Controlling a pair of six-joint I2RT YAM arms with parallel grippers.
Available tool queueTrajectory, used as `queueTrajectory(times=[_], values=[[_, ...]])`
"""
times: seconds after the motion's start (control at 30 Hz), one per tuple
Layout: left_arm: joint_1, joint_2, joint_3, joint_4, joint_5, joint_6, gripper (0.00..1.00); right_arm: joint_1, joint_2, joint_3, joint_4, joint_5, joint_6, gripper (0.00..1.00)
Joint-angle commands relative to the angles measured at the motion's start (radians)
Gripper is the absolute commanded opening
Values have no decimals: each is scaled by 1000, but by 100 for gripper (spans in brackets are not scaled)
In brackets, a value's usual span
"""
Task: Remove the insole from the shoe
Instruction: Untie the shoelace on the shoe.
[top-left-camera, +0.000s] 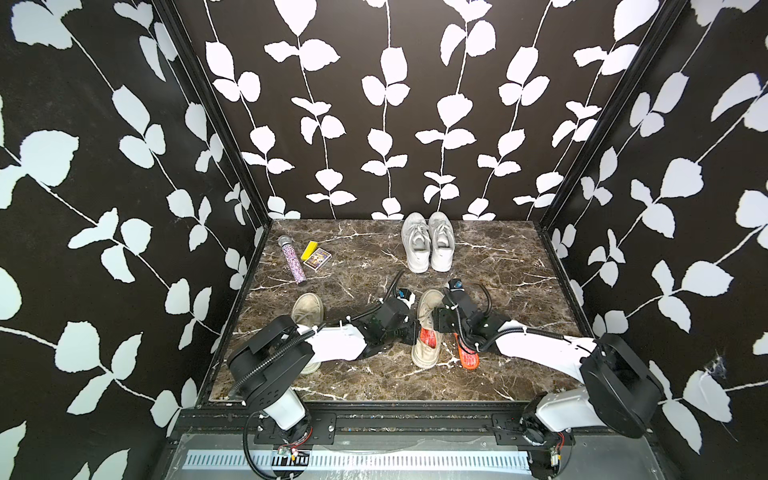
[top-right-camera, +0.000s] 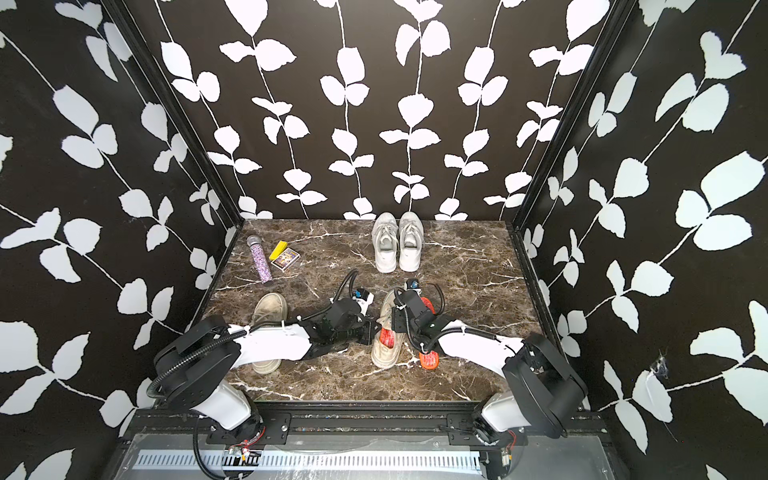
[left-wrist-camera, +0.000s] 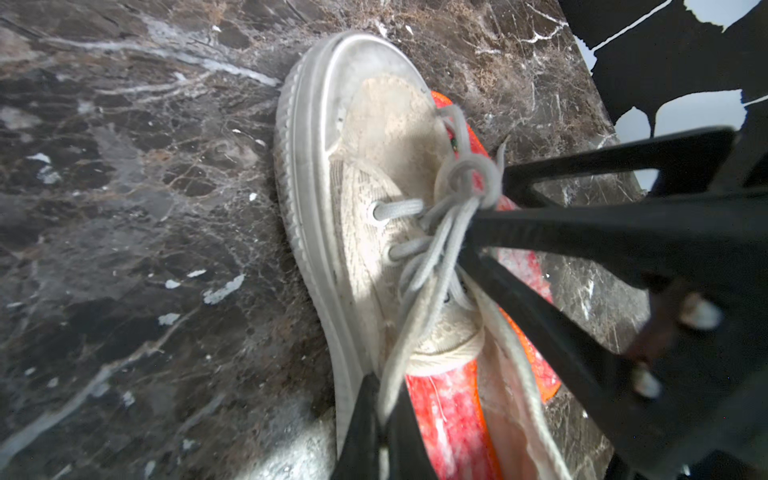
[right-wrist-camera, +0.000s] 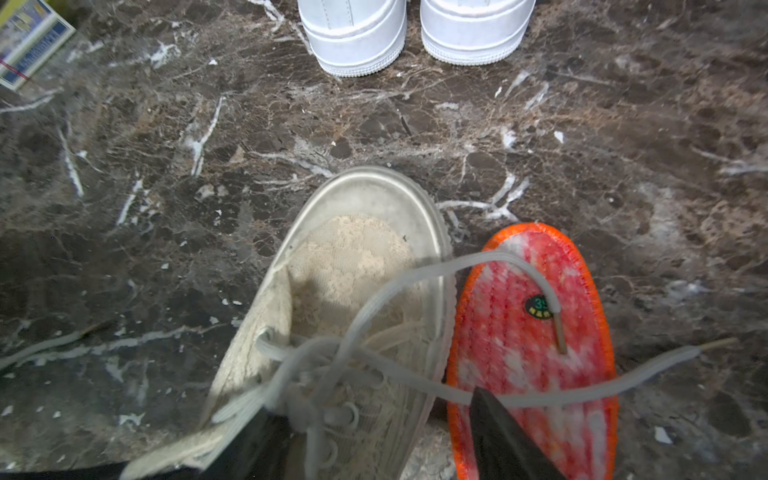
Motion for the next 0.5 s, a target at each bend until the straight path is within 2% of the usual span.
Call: queueTrajectory(times=[0.0, 0.47], values=[[-3, -40, 23, 5, -5, -3, 0, -13, -19, -18, 58, -27, 6, 69], [-3, -21, 58, -25, 0, 8, 0, -16, -97, -83, 79, -103, -61, 71]])
